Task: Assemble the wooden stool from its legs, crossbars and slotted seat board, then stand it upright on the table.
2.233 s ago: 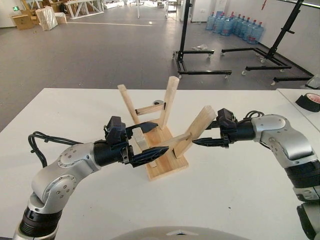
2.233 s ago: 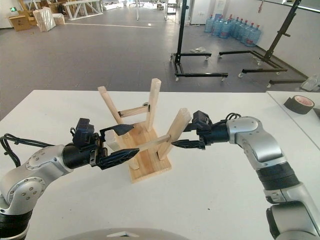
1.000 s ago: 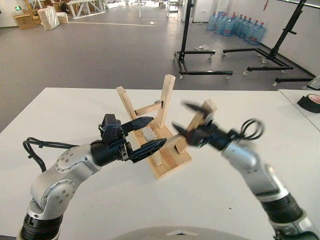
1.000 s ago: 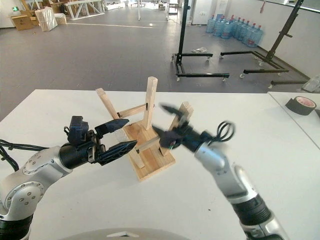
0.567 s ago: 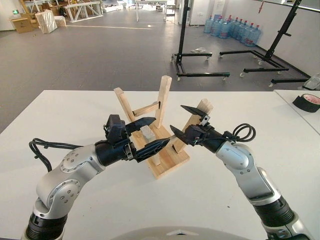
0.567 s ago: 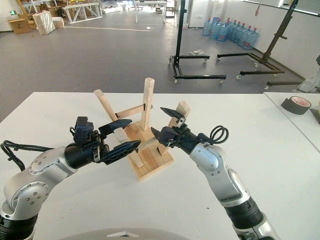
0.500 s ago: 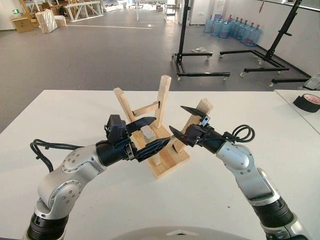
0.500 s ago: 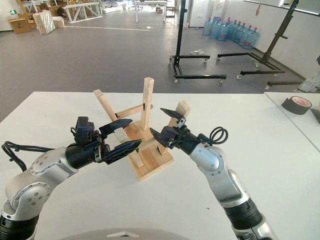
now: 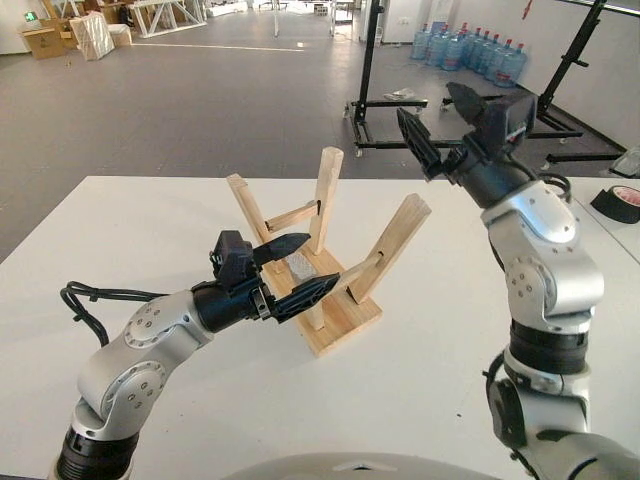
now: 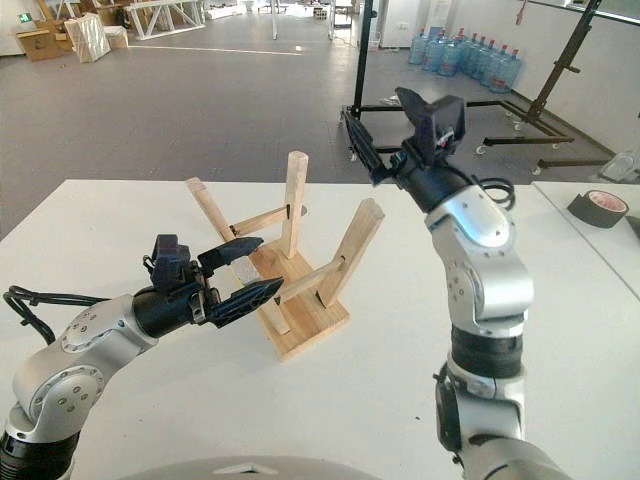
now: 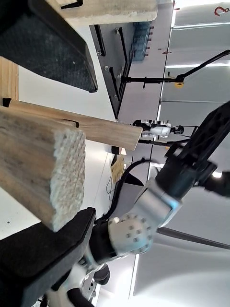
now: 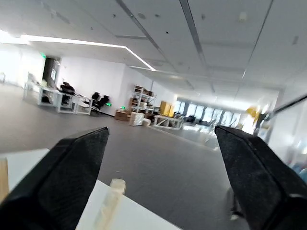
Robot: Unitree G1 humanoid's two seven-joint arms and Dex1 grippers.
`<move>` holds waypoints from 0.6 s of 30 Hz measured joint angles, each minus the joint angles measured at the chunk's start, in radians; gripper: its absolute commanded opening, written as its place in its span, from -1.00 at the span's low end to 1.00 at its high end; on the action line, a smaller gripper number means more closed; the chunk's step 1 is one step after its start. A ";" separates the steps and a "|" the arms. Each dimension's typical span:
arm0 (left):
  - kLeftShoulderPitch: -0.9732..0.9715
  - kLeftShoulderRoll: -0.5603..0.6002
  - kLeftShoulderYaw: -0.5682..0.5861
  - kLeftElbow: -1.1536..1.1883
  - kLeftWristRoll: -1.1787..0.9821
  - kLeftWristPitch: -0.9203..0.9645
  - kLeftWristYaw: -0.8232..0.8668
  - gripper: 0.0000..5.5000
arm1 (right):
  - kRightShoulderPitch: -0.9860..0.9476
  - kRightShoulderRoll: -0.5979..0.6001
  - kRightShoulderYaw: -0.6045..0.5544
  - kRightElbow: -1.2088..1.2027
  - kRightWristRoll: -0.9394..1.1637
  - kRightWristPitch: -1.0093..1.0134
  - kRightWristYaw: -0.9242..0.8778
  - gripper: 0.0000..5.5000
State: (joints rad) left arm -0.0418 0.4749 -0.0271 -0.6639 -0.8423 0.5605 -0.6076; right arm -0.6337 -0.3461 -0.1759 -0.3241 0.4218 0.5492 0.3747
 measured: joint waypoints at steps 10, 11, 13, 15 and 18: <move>-0.008 -0.017 -0.023 0.003 0.032 -0.007 0.000 0.60 | -0.124 -0.081 0.075 0.173 0.078 0.235 0.109 0.48; -0.008 -0.017 -0.026 0.003 0.032 -0.007 0.000 0.60 | -0.077 -0.073 0.128 0.196 0.065 0.229 0.124 0.48; -0.009 -0.018 -0.028 0.004 0.032 -0.007 -0.002 0.60 | -0.084 -0.106 0.218 0.217 -0.002 0.188 0.150 0.48; -0.009 -0.018 -0.029 0.005 0.032 -0.007 -0.012 0.60 | -0.092 -0.122 0.264 0.230 -0.048 0.151 0.154 0.48; -0.009 -0.018 -0.029 0.006 0.032 -0.007 -0.014 0.60 | -0.091 -0.114 0.270 0.238 -0.058 0.125 0.154 0.48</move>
State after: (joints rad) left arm -0.0506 0.4571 -0.0562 -0.6576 -0.8103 0.5531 -0.6214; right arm -0.7247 -0.4604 0.0941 -0.0866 0.3640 0.6741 0.5289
